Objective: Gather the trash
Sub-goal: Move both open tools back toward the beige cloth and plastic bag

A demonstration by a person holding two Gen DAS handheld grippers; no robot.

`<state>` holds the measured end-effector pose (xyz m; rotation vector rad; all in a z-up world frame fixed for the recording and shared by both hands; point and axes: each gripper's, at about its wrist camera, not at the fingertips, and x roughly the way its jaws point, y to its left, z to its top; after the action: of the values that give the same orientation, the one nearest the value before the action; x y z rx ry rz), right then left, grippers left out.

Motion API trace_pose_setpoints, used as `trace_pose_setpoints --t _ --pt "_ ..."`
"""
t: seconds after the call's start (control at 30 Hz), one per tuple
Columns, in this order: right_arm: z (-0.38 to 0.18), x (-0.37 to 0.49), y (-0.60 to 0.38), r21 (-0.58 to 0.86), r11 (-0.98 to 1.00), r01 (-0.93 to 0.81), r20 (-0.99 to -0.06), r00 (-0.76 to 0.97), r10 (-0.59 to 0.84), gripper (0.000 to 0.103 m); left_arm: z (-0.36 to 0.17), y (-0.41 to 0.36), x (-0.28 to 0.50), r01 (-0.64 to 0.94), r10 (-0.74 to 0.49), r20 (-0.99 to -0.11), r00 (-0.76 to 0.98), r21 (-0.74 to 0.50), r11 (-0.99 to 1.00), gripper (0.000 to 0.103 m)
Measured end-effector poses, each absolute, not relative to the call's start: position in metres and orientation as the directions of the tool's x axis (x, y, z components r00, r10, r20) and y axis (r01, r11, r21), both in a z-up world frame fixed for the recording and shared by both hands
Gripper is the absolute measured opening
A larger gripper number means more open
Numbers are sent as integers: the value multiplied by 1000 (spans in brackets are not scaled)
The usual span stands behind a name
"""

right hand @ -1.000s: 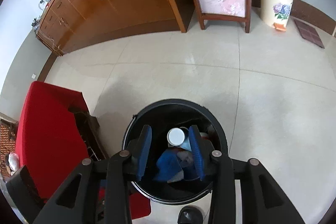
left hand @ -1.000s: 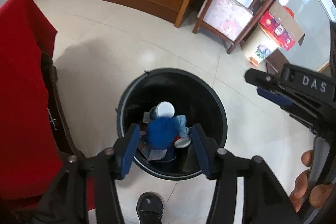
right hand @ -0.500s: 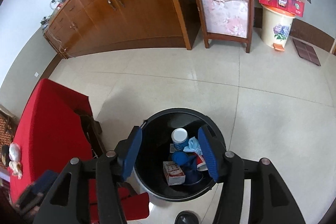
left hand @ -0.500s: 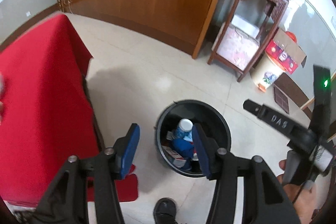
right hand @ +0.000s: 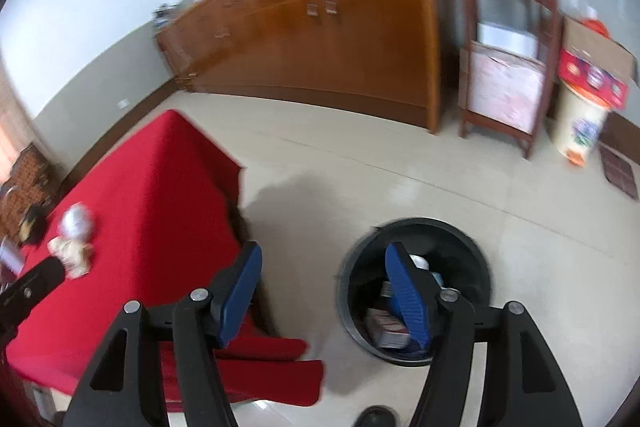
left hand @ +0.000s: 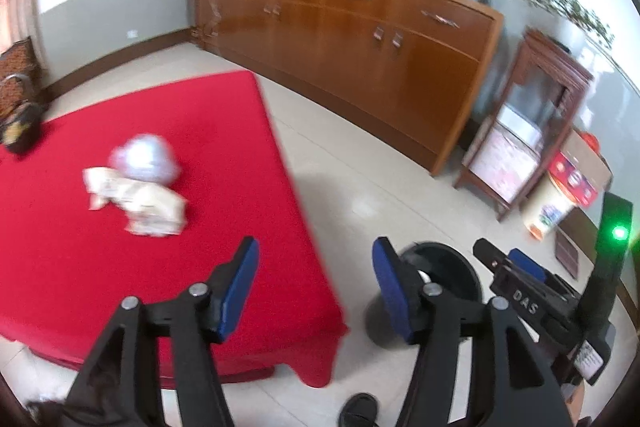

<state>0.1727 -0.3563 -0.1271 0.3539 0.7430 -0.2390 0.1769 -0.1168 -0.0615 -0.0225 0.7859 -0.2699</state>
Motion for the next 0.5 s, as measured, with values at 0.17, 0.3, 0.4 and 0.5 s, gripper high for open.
trace_pose_setpoints --t 0.17,0.3,0.4,0.5 --pt "-115 196 -294 225 954 199 -663 748 0 72 -67 -68 181 111 -153 -691 706 -104 988 68" --pt "-115 217 -252 232 967 107 -658 750 75 72 -77 -27 191 16 -79 -703 707 -96 995 68" --pt "-119 234 -224 237 970 54 -661 741 121 72 -82 2 194 -44 -37 -708 705 -96 994 68" --pt "-124 248 -198 224 975 7 -666 731 148 72 -87 30 199 -104 6 -712 702 -94 990 68"
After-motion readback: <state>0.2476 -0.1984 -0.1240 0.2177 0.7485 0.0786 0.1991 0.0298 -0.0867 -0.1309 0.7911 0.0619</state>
